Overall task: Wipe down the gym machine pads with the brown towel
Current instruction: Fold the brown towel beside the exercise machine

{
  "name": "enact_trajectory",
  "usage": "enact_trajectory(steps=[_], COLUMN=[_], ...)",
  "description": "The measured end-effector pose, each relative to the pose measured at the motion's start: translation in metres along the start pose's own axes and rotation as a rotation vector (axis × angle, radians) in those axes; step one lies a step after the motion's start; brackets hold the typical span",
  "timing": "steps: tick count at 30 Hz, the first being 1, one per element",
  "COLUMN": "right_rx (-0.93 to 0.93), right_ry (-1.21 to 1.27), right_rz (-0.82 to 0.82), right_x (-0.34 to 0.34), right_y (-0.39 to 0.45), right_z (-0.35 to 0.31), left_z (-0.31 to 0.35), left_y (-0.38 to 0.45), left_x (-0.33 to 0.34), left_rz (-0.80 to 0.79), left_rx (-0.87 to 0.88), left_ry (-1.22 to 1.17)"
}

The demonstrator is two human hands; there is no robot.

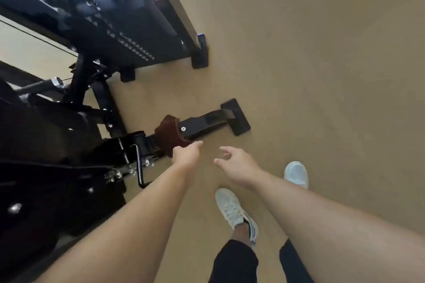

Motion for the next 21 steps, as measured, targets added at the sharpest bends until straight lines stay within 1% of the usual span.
enact_trajectory(steps=[2,4,5,6,9,11,14,16,18,19,20,21], right_rx=[-0.004,0.001,0.006,0.018,0.059,0.079,0.110,0.139,0.167,0.175,0.181,0.190], right_ry=[-0.070,-0.069,-0.054,-0.043,-0.017,-0.024,-0.020,0.006,0.025,0.044,0.082,0.136], right_rz=[-0.053,-0.090,-0.095,-0.103,-0.106,-0.123,-0.146,-0.126,-0.098,-0.064,-0.017,0.046], right_x=[0.022,0.040,0.049,0.056,0.070,0.076,0.072,0.058,0.038,0.025,0.010,-0.008], right_y=[0.024,0.045,0.056,0.065,0.082,0.085,0.077,0.070,0.060,0.054,0.048,0.042], right_z=[0.010,0.020,0.024,0.029,0.042,0.056,0.075,0.088,0.096,0.097,0.095,0.093], left_z=[0.000,0.001,-0.002,-0.005,0.004,0.018,0.025,0.023,0.029,0.035,0.041,0.046], left_y=[0.024,0.050,0.065,0.078,0.111,0.119,0.123,0.126,0.113,0.105,0.092,0.074], left_x=[-0.010,-0.019,-0.014,-0.004,0.029,0.028,0.026,0.023,0.024,0.024,0.027,0.036], left_rz=[0.180,0.272,0.263,0.217,0.038,0.066,-0.030,-0.049,-0.035,-0.002,0.026,0.014], left_rx=[-0.078,-0.116,-0.133,-0.154,-0.136,-0.137,-0.137,-0.121,-0.088,-0.069,-0.064,-0.076], left_ry=[-0.123,-0.205,-0.223,-0.249,-0.300,-0.257,-0.047,0.012,-0.026,-0.049,-0.121,-0.230])
Point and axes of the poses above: each hand's wrist, its own y-axis towards the middle knuckle, its own x-axis out of the palm, z = x × y, the point moved 10 cm from there along y, towards the middle knuckle, and after that the axes turned 4 degrees about z, right-handed, at the moved point
